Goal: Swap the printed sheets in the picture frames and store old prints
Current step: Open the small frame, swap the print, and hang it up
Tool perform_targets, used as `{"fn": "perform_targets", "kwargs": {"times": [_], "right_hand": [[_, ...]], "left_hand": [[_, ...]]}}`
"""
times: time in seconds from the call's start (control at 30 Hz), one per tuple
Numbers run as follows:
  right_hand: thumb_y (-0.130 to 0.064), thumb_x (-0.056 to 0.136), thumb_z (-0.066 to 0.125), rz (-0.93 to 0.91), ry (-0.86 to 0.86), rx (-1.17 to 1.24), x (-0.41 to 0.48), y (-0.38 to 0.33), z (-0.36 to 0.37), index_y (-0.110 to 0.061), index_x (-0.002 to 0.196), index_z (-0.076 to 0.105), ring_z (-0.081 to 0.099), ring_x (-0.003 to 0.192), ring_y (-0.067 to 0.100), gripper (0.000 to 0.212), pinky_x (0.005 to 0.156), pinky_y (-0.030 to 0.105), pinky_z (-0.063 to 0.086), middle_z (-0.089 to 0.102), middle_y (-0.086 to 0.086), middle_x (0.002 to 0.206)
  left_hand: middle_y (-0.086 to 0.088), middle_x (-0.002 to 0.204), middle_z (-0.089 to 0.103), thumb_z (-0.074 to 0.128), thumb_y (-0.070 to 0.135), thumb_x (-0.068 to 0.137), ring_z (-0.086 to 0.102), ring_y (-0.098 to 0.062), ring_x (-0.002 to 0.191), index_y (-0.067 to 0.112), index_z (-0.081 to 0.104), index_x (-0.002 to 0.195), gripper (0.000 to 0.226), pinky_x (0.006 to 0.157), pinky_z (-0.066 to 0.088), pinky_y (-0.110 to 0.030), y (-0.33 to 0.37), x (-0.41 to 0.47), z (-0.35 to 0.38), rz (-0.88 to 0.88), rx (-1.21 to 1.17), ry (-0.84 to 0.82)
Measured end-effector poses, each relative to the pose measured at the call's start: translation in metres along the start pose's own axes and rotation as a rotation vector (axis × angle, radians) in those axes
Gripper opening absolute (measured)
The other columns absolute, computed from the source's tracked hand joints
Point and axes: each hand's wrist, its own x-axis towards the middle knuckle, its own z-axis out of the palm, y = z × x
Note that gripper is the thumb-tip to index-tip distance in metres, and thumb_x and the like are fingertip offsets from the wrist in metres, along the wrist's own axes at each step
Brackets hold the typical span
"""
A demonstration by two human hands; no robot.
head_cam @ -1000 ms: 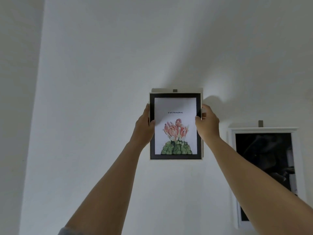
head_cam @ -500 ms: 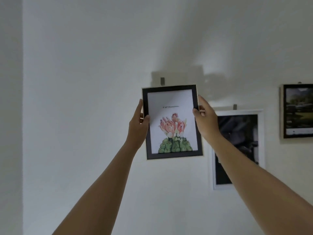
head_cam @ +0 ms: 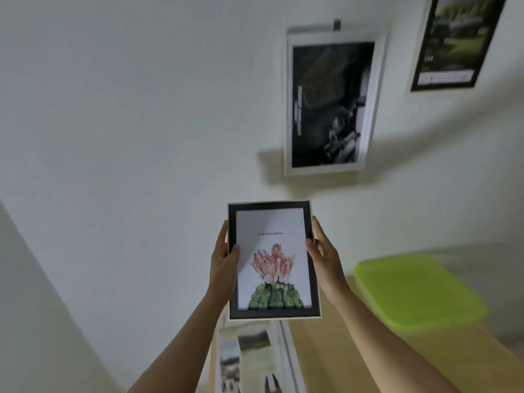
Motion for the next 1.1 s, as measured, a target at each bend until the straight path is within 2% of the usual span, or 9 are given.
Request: {"fn": "perform_targets", "kwargs": {"times": [0.1, 0.23, 0.33, 0.4, 0.53, 0.67, 0.87, 0.97, 1.1], "right_hand": [[-0.017, 0.095, 0.046, 0.080, -0.012, 0.064, -0.037, 0.036, -0.042, -0.028, 0.141, 0.028, 0.040, 0.117, -0.017, 0.051, 0.104, 0.014, 0.030, 0.031, -0.019, 0.143], [-0.011, 0.094, 0.049, 0.121, 0.027, 0.088, -0.067, 0.062, -0.094, -0.025, 0.136, 0.038, 0.042, 0.122, 0.001, 0.046, 0.092, 0.000, 0.033, 0.038, -0.017, 0.138], [-0.006, 0.093, 0.051, 0.126, 0.048, 0.054, -0.081, 0.069, -0.128, -0.025, 0.131, 0.044, 0.050, 0.095, -0.008, 0.044, 0.086, 0.002, 0.037, 0.052, -0.006, 0.129], [-0.007, 0.092, 0.053, 0.124, 0.063, 0.017, -0.086, 0.072, -0.142, -0.024, 0.129, 0.048, 0.050, 0.079, -0.011, 0.041, 0.080, 0.004, 0.039, 0.056, -0.010, 0.119], [-0.014, 0.092, 0.056, 0.078, 0.070, -0.116, -0.092, 0.075, -0.154, -0.026, 0.127, 0.053, 0.056, 0.086, -0.007, 0.038, 0.081, 0.010, 0.041, 0.060, -0.014, 0.119], [-0.017, 0.091, 0.056, -0.013, 0.062, -0.248, -0.092, 0.081, -0.159, -0.023, 0.129, 0.054, 0.034, 0.042, 0.005, 0.038, 0.046, 0.016, 0.029, 0.064, -0.015, 0.068], [-0.028, 0.091, 0.048, -0.132, 0.011, -0.411, -0.092, 0.081, -0.156, -0.038, 0.130, 0.048, 0.066, 0.077, 0.023, 0.041, 0.064, 0.039, 0.053, 0.070, 0.006, 0.104], [-0.023, 0.090, 0.044, -0.193, -0.016, -0.440, -0.096, 0.079, -0.150, -0.035, 0.134, 0.041, 0.057, 0.063, -0.001, 0.046, 0.055, 0.011, 0.040, 0.066, -0.011, 0.084], [-0.019, 0.091, 0.045, -0.204, -0.089, -0.385, -0.100, 0.078, -0.140, -0.032, 0.136, 0.038, 0.055, 0.068, -0.009, 0.048, 0.062, 0.006, 0.037, 0.064, -0.016, 0.104]], "left_hand": [[-0.005, 0.140, 0.047, 0.039, 0.011, 0.098, 0.049, -0.033, 0.122, 0.056, 0.026, 0.133, 0.059, 0.103, 0.039, -0.051, -0.044, -0.041, 0.036, -0.037, 0.206, 0.014], [-0.012, 0.133, 0.048, 0.043, 0.010, 0.095, 0.052, -0.034, 0.109, 0.025, 0.021, 0.146, 0.057, 0.089, 0.045, -0.038, -0.087, -0.080, 0.084, -0.140, 0.499, 0.032], [-0.012, 0.129, 0.040, 0.046, 0.009, 0.094, 0.044, -0.024, 0.113, 0.014, 0.027, 0.145, 0.054, 0.090, 0.033, -0.023, -0.099, -0.100, 0.120, -0.159, 0.647, 0.031], [-0.012, 0.135, 0.038, 0.046, 0.012, 0.095, 0.040, -0.025, 0.125, 0.013, 0.030, 0.143, 0.051, 0.099, 0.031, -0.023, -0.095, -0.106, 0.147, -0.091, 0.656, 0.021], [-0.003, 0.150, 0.029, 0.043, 0.035, 0.096, 0.029, -0.018, 0.137, 0.026, 0.020, 0.146, 0.056, 0.113, 0.027, -0.041, -0.073, -0.110, 0.198, -0.034, 0.508, -0.110], [0.003, 0.154, 0.022, 0.039, 0.048, 0.094, 0.021, -0.017, 0.141, 0.041, 0.009, 0.145, 0.060, 0.115, 0.022, -0.045, -0.059, -0.107, 0.224, -0.077, 0.356, -0.101], [-0.004, 0.144, 0.038, 0.047, 0.053, 0.089, 0.036, -0.024, 0.134, 0.042, 0.014, 0.144, 0.065, 0.109, 0.032, -0.049, -0.057, -0.102, 0.232, -0.103, 0.286, -0.039], [-0.002, 0.141, 0.044, 0.054, 0.047, 0.088, 0.043, -0.022, 0.128, 0.036, 0.020, 0.145, 0.068, 0.105, 0.038, -0.046, -0.055, -0.102, 0.229, -0.083, 0.287, 0.024], [-0.009, 0.121, 0.055, 0.051, 0.033, 0.093, 0.053, -0.028, 0.111, 0.033, 0.025, 0.144, 0.056, 0.097, 0.044, -0.046, -0.054, -0.102, 0.222, -0.034, 0.275, 0.062]]}}
